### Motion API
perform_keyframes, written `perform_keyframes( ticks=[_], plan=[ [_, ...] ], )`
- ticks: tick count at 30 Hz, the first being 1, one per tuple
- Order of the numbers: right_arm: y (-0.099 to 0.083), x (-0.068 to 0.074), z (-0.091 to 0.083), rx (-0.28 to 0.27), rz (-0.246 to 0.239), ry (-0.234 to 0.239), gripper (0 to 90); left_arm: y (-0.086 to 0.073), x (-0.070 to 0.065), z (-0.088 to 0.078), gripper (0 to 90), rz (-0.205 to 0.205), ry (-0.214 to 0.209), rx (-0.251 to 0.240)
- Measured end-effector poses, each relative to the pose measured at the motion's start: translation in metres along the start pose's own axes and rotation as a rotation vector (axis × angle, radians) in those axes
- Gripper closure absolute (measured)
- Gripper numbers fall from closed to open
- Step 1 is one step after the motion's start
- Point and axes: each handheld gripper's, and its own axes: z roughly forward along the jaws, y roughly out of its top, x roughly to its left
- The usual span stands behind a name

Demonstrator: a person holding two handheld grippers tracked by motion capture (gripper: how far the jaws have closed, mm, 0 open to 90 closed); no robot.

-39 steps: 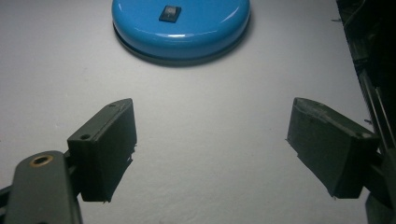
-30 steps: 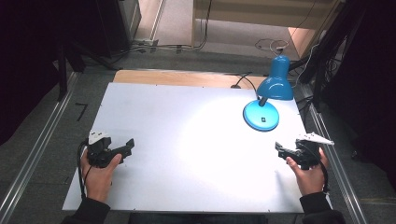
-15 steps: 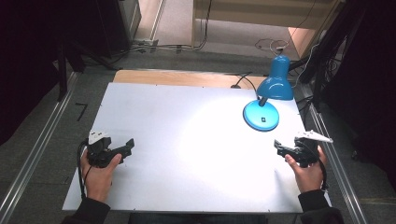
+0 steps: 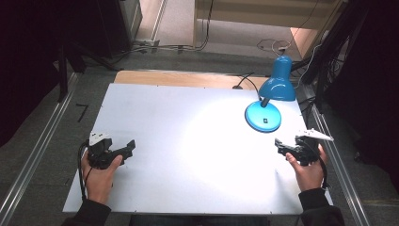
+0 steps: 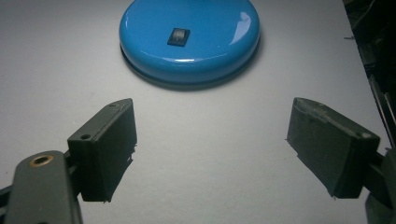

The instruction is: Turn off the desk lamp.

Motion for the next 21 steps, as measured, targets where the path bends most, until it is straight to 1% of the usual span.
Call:
perform_keyframes(
  ticks=[5, 12, 19, 21],
  plan=[
    [0.002, 0.001, 0.001, -0.002, -0.001, 0.002, 14.5, 0.000, 0.000, 0.000, 11.3, -0.001, -0.001, -0.001],
    [0.007, -0.002, 0.006, 0.004, -0.009, -0.015, 14.6, 0.000, 0.000, 0.000, 11.3, 0.002, 0.001, 0.001],
    [0.012, -0.002, 0.009, 0.002, -0.006, -0.017, 14.5, 0.000, 0.000, 0.000, 11.3, 0.002, 0.000, 0.000],
    [0.013, -0.002, 0.010, 0.003, -0.011, -0.018, 14.6, 0.000, 0.000, 0.000, 11.3, 0.002, 0.000, 0.000]
  ],
)
